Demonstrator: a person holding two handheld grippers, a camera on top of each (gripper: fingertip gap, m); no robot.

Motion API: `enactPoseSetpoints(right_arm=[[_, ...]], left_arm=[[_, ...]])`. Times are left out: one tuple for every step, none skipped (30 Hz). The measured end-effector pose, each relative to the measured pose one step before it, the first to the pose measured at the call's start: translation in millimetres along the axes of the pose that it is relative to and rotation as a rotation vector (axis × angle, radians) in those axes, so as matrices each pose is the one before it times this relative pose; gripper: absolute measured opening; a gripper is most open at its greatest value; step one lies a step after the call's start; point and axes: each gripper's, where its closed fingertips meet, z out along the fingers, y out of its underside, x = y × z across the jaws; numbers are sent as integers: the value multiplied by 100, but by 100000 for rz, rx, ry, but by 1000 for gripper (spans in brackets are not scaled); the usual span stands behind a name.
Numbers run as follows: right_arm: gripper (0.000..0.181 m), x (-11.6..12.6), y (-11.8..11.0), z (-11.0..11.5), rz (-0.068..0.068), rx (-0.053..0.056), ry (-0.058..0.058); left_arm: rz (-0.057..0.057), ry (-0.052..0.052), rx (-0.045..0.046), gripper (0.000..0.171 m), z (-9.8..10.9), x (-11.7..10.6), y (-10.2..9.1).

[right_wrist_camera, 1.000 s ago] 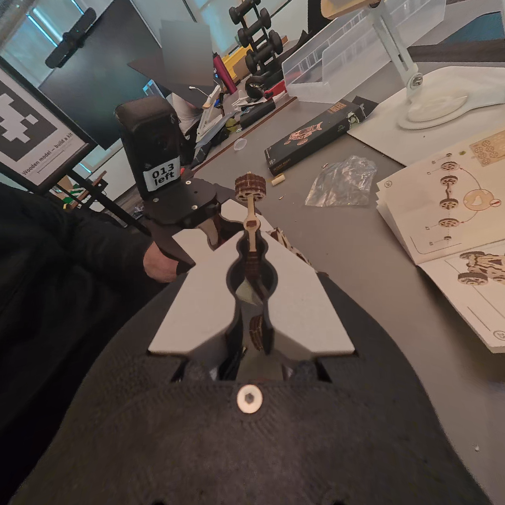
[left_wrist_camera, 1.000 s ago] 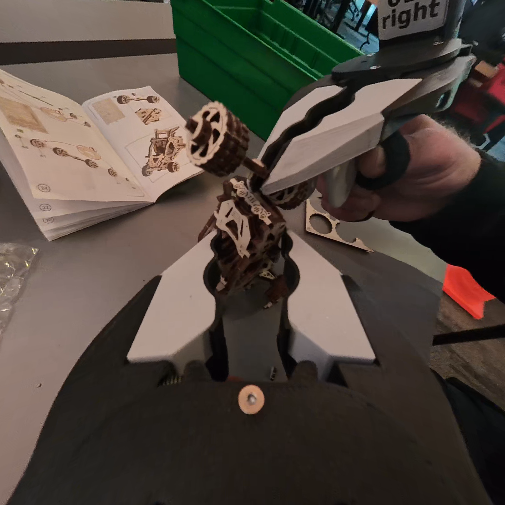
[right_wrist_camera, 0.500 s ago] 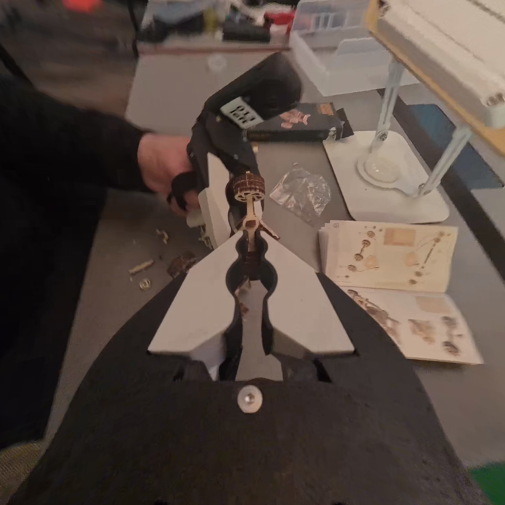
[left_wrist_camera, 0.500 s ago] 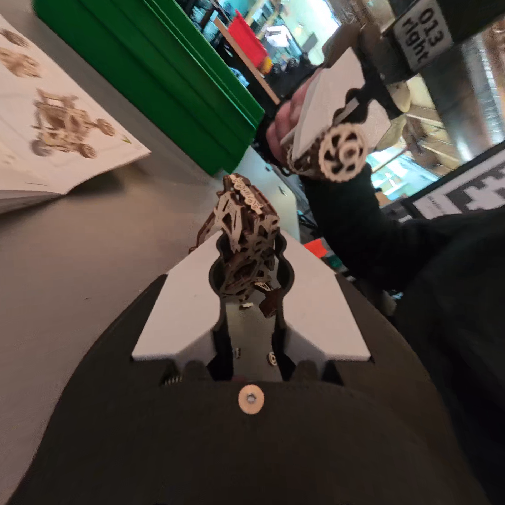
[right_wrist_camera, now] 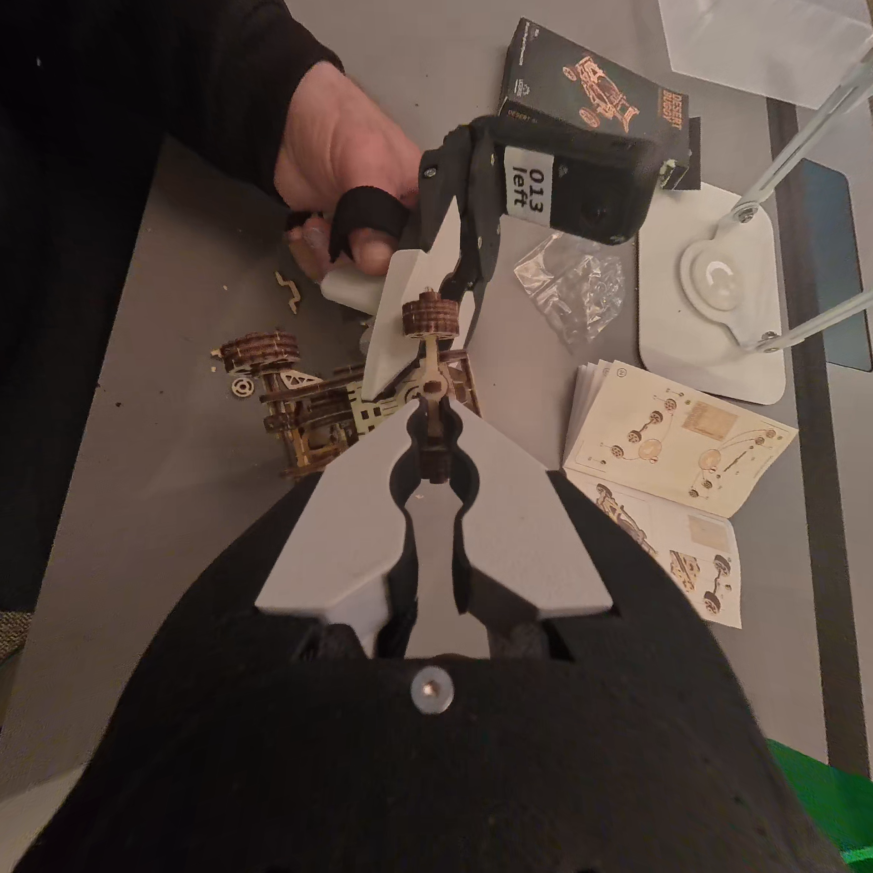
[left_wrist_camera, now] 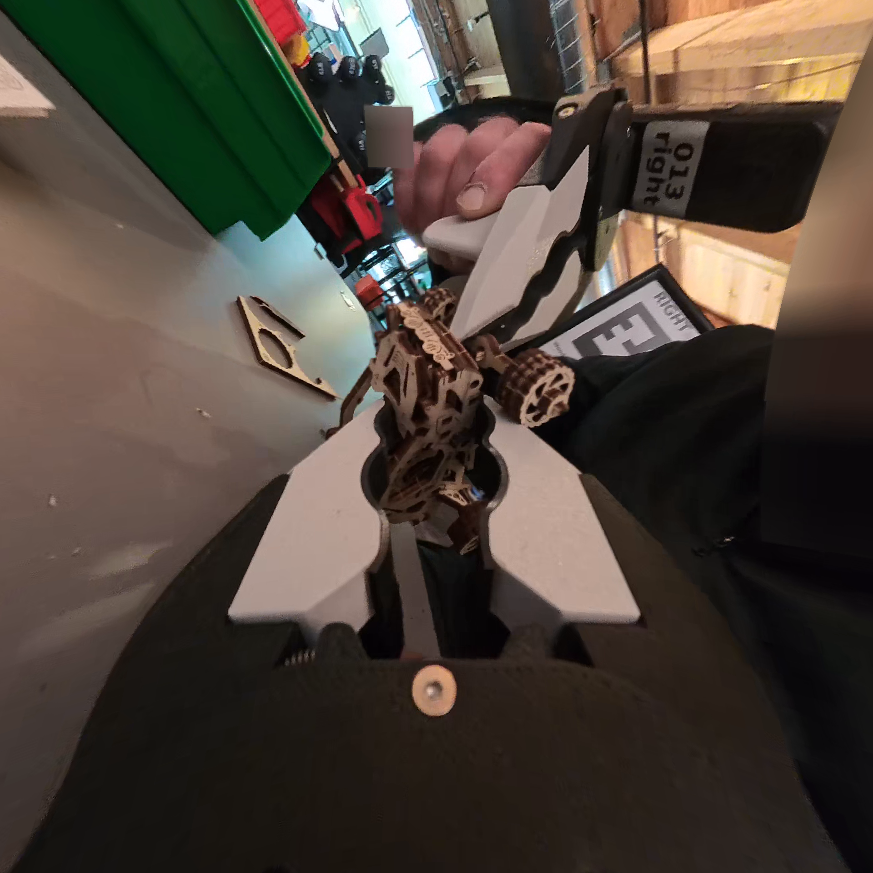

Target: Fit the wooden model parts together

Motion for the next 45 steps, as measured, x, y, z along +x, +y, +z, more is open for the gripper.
enactPoseSetpoints(right_arm=[[3,48,-112,-31,396,719,674],[3,22,-15,-38,250,213,483],[3,-40,66,3,789,-496,-6],[3,21,62,25,761,-940,874],[5,60,37,30,107,-837,1627],[5,-12,2,-23,39,-308,1275],[5,-78,59,-18,-34,-831,1020],[6,0,1,-30,-381,-464,1875],[6,60,-61,-69,-240,224,2011],[5,147,-21,-113,53,55,2226],[5,61,-2,-102,-194,-242,1496],[4,5,-175,-100,-447,621,1446],[4,-67,-130,-40,-104,405,807],[4,-188,123,70,213,-927,-367],[4,-54,223,38,-359,-1497,509],[3,-3,24,-66,-835,-319,1037],[3,-96,-133,-129,-15,700,11],[3,-28,71,-57,264,-400,126],[3,-107,254,13,-819,-1172,-49],[3,-25,36,-44,-292,566,384],[3,-142,-40,-61,491,1260,-623],[2,-164,92,16,-159,299,-488],[3,67,295,83,-157,-1058,1151],[2,5,121,81,-209,-220,844],[2,-67,172,93,-638,-677,433],[2,11,170,0,-1084,-683,1021],[2,64,178,-62,-611,-606,1141],[2,5,75,-50,-405,218,732],[2,-14,58,-31,-902,138,839],[2,9,91,5,-1269,-267,1108],[2,5,94,-15,-1207,-505,1057],[2,-40,35,-57,-1101,-591,536],[2,73,30,-64,-1192,-465,1291],[2,90,72,-7,-609,-114,1464],[2,-27,93,23,121,223,531],[2,37,128,39,175,-10,965],[2,36,134,30,-51,-129,1068],[2,10,143,48,128,-369,704],[2,24,62,50,354,178,860],[2,-12,12,35,603,486,413],[2,45,66,20,614,14,612],[2,101,83,20,453,-142,878],[2,174,170,23,1027,-496,876],[2,168,185,15,694,-479,741],[2,101,116,18,755,-112,499]], left_arm=[[-1049,1163,1057,30,2,127,-96],[-1141,775,709,30,12,52,-44],[-1965,831,170,30,65,9,71],[-1367,101,493,30,67,-78,-1],[-220,-461,586,30,36,-80,-55],[172,40,-267,30,27,14,28],[-320,10,-159,30,16,-29,17],[-322,393,488,29,8,15,-68],[-264,708,408,29,17,69,-44],[-29,419,-76,30,22,44,11],[-111,-198,-109,30,25,-52,10],[-191,185,54,29,15,9,-19],[200,1107,65,30,19,160,-10],[-85,693,-420,29,28,82,65],[-49,-981,-216,29,23,-150,39],[850,-47,1,29,42,48,-4],[945,568,-806,29,54,148,114],[490,-549,-281,29,19,-43,32],[781,-1145,227,29,-18,-136,-49],[1254,-351,-303,29,-15,22,-2],[1196,-1326,-1094,29,-4,-124,106],[1482,-2038,-1121,29,15,-218,97],[1336,-989,-1306,29,33,-67,139],[1018,-1817,-1073,29,23,-213,104],[1585,-2162,-639,29,25,-230,53],[1335,-1583,-568,29,26,-136,33],[1200,-1214,-162,29,24,-60,-27],[1120,-1012,-627,29,75,-7,37],[1783,-1427,-1371,30,97,-60,128],[1445,-1413,-739,30,91,-84,46],[771,-838,-326,30,73,-47,-23],[935,-616,-284,30,67,-12,-26],[1263,-865,206,30,44,-41,-90],[671,-771,114,30,39,-67,-68],[502,-470,66,30,56,-47,-40],[1087,-399,525,31,51,-43,-45],[736,75,265,33,64,6,18],[693,419,-53,39,72,91,39],[1689,-640,-80,43,79,36,47],[3220,-1905,-681,47,110,-9,133],[4151,-3146,-623,51,101,-73,78],[3819,-3383,-31,55,139,-63,8],[1364,-2007,257,58,105,-10,-16],[245,-1919,318,59,96,-116,-41],[556,-2859,477,56,114,-238,-40]])
